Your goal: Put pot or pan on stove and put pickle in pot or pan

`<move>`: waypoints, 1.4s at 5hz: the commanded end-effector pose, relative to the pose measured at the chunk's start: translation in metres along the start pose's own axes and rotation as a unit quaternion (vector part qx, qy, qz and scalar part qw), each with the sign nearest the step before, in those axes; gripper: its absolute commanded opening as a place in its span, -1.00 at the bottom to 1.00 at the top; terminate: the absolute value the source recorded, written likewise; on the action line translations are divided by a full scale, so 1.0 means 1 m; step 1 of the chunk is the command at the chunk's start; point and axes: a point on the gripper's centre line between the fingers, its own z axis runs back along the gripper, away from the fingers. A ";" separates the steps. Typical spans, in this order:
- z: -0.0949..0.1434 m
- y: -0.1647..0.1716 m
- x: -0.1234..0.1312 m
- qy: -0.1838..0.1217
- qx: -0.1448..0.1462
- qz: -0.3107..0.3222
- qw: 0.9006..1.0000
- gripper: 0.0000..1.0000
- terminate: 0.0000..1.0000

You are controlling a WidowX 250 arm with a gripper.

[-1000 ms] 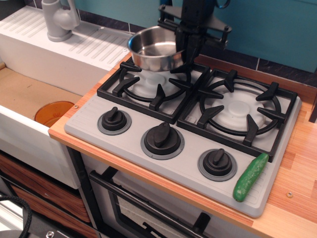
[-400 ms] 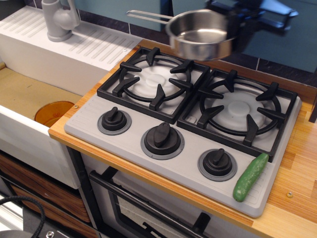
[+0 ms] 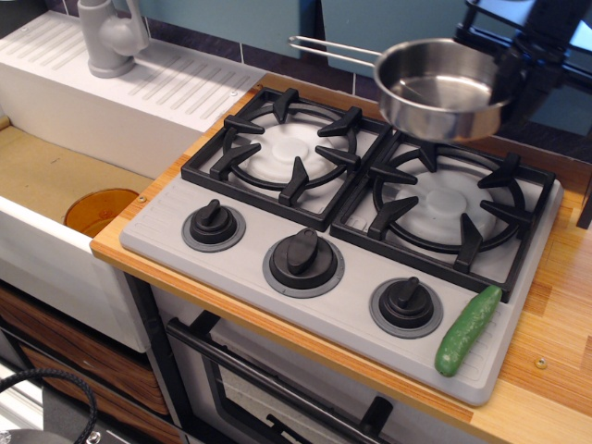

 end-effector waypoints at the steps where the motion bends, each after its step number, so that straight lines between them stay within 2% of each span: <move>1: 0.004 -0.013 0.003 -0.039 -0.016 0.005 0.999 -1.00 -1.00; 3: -0.007 -0.013 -0.007 -0.036 -0.012 0.006 0.999 -1.00 -1.00; 4: -0.009 -0.011 -0.008 -0.036 -0.005 0.000 0.999 1.00 -1.00; 6: 0.000 -0.003 -0.003 -0.026 -0.016 -0.001 1.000 1.00 -1.00; 7: 0.015 0.005 -0.002 -0.012 -0.019 -0.005 1.000 1.00 -1.00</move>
